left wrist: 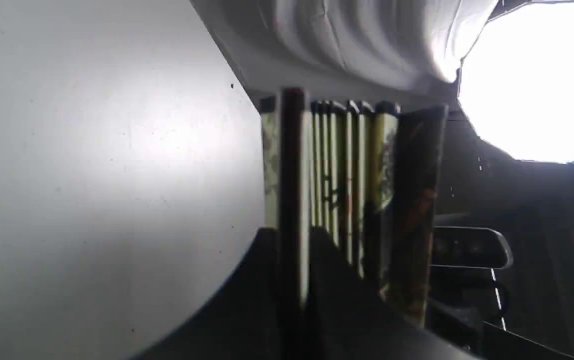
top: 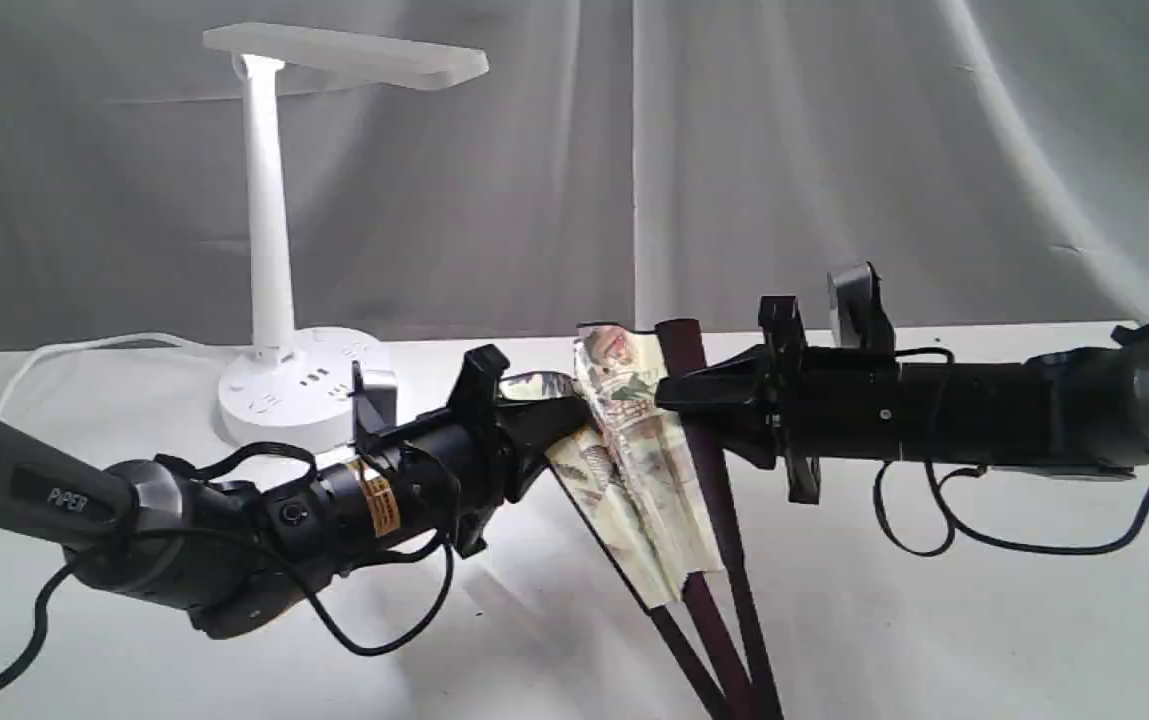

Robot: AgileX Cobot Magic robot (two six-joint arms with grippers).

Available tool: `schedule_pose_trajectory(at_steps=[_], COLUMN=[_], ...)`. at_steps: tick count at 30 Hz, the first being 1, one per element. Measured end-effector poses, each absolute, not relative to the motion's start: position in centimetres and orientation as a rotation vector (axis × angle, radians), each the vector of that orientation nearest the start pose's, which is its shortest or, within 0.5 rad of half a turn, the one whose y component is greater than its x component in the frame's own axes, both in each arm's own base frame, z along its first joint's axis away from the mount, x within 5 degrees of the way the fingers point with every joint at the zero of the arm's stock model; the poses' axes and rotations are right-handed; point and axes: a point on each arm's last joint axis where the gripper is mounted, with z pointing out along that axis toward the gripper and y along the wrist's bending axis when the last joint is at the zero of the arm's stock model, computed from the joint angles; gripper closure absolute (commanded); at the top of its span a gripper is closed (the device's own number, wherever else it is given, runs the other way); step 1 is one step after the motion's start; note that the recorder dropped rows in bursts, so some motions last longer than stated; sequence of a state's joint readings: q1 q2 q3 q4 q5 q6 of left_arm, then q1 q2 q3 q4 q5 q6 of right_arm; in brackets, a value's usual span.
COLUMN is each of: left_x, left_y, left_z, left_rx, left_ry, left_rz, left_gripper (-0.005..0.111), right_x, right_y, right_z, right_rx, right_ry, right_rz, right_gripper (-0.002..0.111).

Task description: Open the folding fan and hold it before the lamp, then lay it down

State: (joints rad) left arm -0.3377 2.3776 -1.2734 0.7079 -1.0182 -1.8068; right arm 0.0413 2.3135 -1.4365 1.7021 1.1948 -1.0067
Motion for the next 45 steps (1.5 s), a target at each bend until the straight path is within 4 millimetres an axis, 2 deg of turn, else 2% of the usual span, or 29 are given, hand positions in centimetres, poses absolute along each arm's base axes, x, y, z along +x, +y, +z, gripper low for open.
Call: schedule_pose_trajectory(at_steps=[4,13,17,26,40,45], left_x=[41.2,40.7,40.5,41.1,40.5,40.3], left_y=[-20.0,-20.4,-20.1,-17.0,-17.3,-17.4], left_z=[7.8,8.2,8.4,8.5,8.4,8.9], left_rx=[-0.522,-0.486,-0.48,-0.465,-0.369,-0.323], left_ry=[1.981,1.98,1.992,2.013,2.076,2.093], left_rz=[-1.707,-1.809,-1.889,-1.93,-1.93,-1.929], left_gripper=[0.107,0.107,0.107,0.107,0.107,0.107], right_x=[43.8,44.2,44.3,44.4,43.9,43.8], right_y=[10.6,11.0,11.0,8.9,10.2,10.3], right_z=[12.7,13.3,13.3,13.1,12.9,12.9], right_rx=[0.097,0.046,0.052,0.055,-0.015,-0.022], right_ry=[2.171,2.163,2.169,2.181,2.222,2.225], right_rz=[1.766,1.759,1.74,1.714,1.723,1.725], right_gripper=[0.063,0.055,0.054,0.055,0.055,0.064])
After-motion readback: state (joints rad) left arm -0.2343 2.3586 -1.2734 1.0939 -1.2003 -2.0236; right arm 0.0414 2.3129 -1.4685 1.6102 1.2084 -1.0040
